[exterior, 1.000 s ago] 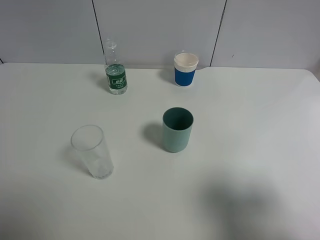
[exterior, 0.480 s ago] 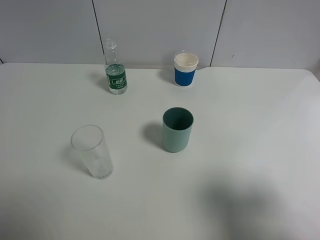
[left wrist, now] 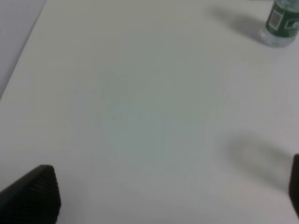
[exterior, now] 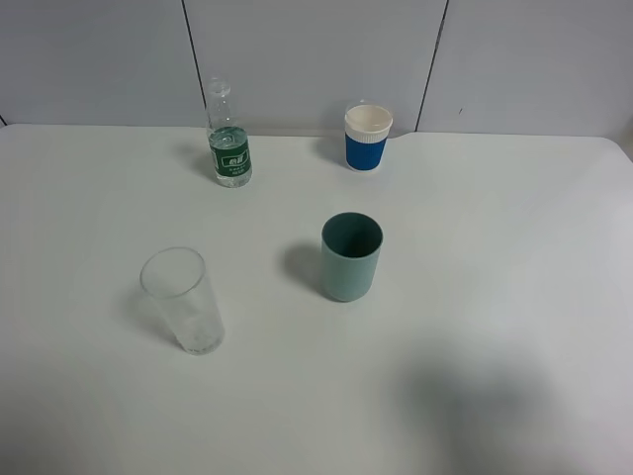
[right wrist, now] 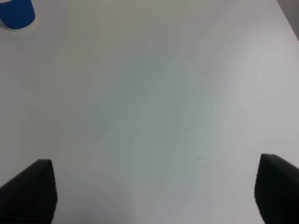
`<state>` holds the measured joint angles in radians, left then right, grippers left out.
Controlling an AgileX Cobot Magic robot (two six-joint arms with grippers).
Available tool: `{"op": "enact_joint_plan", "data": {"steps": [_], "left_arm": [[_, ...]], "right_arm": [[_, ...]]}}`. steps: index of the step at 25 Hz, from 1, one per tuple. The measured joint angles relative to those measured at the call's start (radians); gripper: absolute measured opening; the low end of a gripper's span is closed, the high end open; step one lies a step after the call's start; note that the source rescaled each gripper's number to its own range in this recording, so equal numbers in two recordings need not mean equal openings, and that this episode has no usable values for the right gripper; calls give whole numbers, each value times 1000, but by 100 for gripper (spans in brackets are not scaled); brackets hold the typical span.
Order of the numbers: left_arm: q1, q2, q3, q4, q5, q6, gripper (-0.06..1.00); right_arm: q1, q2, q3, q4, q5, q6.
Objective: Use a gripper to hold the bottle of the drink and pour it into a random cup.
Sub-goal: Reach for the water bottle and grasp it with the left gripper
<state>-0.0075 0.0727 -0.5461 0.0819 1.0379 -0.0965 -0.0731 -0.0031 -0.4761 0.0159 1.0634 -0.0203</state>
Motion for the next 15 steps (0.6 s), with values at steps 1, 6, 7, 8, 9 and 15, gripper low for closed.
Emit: {"op": "enact_joint_plan", "data": {"steps": [1,6,7,8,9,15], "left_arm": [[0,29,-8,0,-7,14,100],[0,178,-43,0,-55,96,100],[0,202,-44,0,-70,118,100],[0,231,-45,0,-86,136,100],[0,259,-45,0,-104,155,100],[0,422,-45,0,-236,248,100]], "right_arm": [[0,0,0,0,0,0],[0,0,0,0,0,0],[0,0,0,0,0,0],[0,0,0,0,0,0],[0,0,0,0,0,0],[0,0,0,0,0,0]]}}
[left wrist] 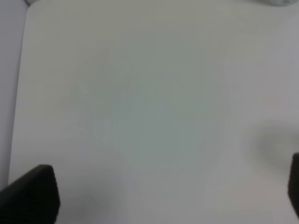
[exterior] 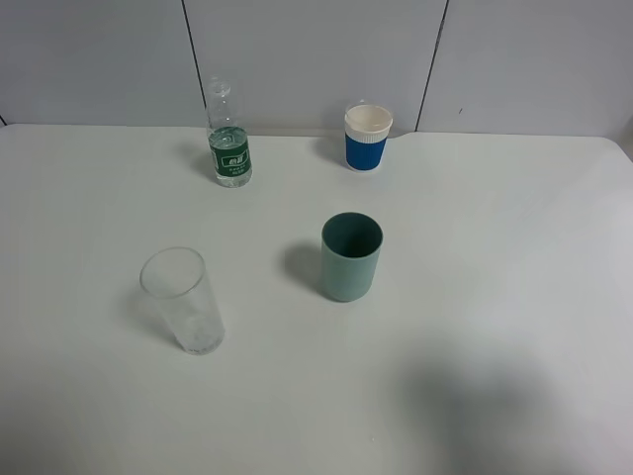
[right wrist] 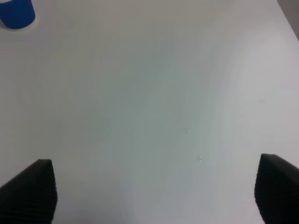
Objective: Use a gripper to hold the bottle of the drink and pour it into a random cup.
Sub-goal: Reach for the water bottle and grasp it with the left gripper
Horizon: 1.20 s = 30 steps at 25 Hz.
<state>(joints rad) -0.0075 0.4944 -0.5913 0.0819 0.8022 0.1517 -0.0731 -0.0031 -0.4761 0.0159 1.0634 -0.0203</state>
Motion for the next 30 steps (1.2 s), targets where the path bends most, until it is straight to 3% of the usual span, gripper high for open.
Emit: {"op": "enact_joint_plan", "data": {"steps": [7,19,30], "left_arm": [[0,191,0,10,-149,49,100],[-6,419,0,100,-445,53,100],[-94,670,0,165,-759,36,100]], "right_arm": [[0,0,0,0,0,0],[0,0,0,0,0,0],[0,0,0,0,0,0]]}}
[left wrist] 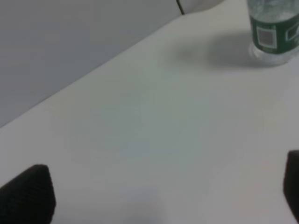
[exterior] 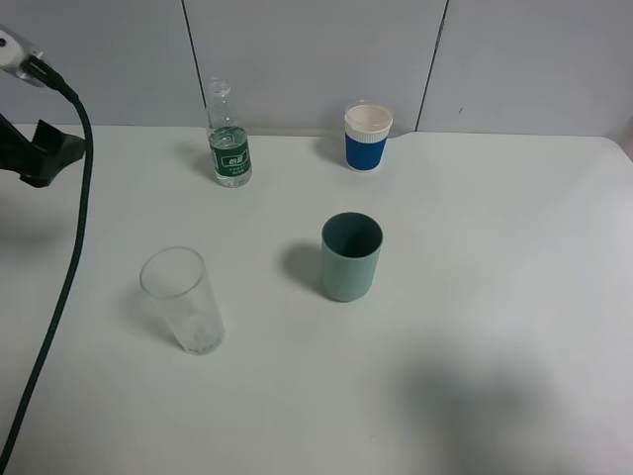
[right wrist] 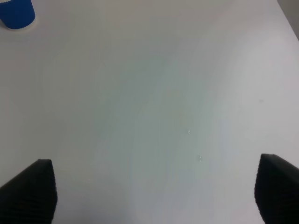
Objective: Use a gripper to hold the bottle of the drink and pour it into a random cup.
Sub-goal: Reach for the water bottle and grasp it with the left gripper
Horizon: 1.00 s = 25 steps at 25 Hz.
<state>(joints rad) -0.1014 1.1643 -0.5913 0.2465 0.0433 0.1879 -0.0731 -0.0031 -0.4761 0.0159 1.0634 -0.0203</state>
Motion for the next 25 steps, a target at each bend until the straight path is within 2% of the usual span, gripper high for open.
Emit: {"op": "enact_joint_plan", "data": {"steps": [2,7,10,18,23,25], "left_arm": [[-1,48,0,41,-43,-43,100],[-1,140,0,255,-207,-284,100],[2,186,0,356,-327,-384,100],[81,309,0,510,-591,-495,100],[126,388,-1,571,-742,-509,100],[152,435,-1,609,-837,-512,100]], "right_arm": [[0,0,0,0,0,0],[0,0,0,0,0,0],[0,0,0,0,0,0],[0,0,0,0,0,0],[0,0,0,0,0,0],[0,0,0,0,0,0]]}}
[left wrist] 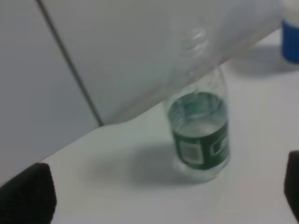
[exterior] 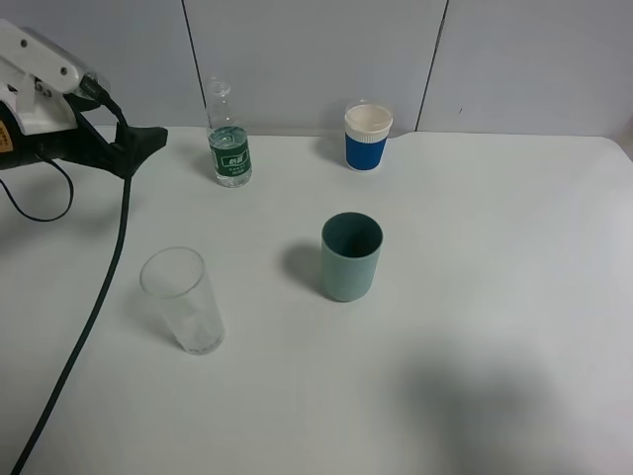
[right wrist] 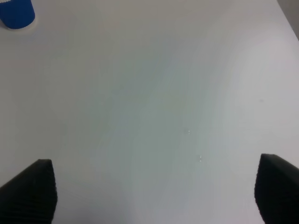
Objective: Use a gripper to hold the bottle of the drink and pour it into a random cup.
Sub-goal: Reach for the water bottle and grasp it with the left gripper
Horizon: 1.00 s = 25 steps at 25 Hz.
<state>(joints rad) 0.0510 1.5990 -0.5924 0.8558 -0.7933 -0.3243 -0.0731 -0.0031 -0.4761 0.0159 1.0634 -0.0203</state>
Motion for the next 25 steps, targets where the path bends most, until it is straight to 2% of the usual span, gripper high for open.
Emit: {"op": "enact_joint_plan", "data": {"steps": [4,10,25], "left_arm": [[31,98,-25,92,-120,0,100],[31,210,-123,194,-176,-14,100],[23,400,-283,192,-219,-23,100]], "right_arm": [[0,0,0,0,0,0],[0,0,0,0,0,0],[0,0,0,0,0,0]]}}
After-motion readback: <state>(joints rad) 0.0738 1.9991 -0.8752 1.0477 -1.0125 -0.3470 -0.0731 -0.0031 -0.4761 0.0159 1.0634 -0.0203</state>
